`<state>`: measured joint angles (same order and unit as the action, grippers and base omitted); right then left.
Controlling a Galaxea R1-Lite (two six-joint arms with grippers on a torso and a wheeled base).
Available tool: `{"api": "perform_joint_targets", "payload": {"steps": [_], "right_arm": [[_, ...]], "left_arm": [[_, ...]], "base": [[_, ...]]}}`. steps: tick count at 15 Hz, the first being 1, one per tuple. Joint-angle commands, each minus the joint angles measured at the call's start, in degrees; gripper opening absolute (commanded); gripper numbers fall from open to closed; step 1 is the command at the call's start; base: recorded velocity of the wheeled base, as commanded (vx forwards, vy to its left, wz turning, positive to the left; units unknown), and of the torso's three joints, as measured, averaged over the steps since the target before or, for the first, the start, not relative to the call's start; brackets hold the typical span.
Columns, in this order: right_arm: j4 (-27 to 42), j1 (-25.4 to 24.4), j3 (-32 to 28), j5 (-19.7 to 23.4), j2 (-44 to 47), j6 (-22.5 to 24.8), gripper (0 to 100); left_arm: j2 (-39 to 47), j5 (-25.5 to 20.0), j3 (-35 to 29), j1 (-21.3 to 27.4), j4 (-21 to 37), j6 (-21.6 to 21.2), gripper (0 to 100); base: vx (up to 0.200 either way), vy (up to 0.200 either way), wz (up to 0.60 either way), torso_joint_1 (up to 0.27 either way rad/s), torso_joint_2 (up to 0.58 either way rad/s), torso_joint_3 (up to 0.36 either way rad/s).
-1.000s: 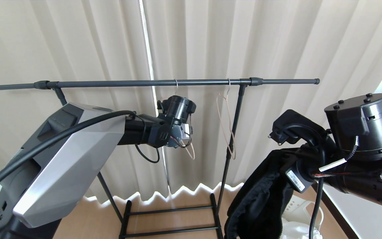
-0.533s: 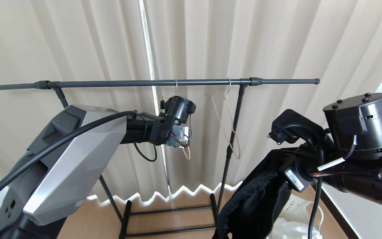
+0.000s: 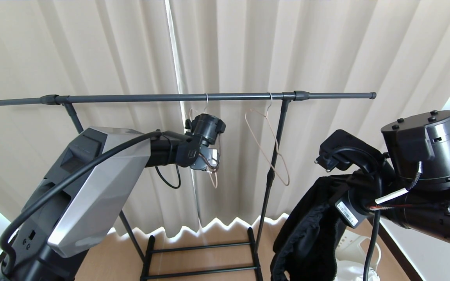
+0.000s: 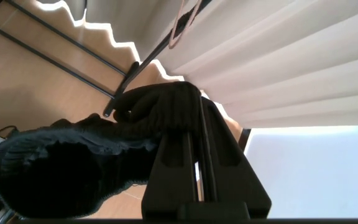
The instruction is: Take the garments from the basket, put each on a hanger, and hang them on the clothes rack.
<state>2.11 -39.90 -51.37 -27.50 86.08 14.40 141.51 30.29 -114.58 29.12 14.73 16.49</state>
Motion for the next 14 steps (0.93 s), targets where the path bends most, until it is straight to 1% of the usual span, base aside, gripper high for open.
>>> {"api": "perform_joint_targets", "payload": {"steps": [1,5,8,9,14], "right_arm": [[0.0,-0.2,0.0,0.0,0.0,0.0,0],[0.0,-0.2,0.0,0.0,0.0,0.0,0],[0.0,-0.2,0.0,0.0,0.0,0.0,0],[0.0,-0.2,0.0,0.1,0.0,0.0,0],[0.0,-0.2,0.0,0.0,0.1,0.0,0]], "left_arm": [[0.2,0.0,0.0,-0.6,-0.4,-0.1,100],[0.1,0.0,0.0,-0.8,-3.1,0.3,100],[0.1,0.0,0.0,-0.9,-4.0,0.3,100],[0.3,0.1,0.0,-0.9,-3.9,0.3,0],[0.1,0.1,0.0,-0.7,-3.8,0.3,0]], "base": [[0.0,0.0,0.0,0.0,0.0,0.0],[0.0,0.0,0.0,0.0,0.0,0.0],[0.0,0.0,0.0,0.0,0.0,0.0],[0.0,0.0,0.0,0.0,0.0,0.0],[0.0,0.0,0.0,0.0,0.0,0.0]]}}
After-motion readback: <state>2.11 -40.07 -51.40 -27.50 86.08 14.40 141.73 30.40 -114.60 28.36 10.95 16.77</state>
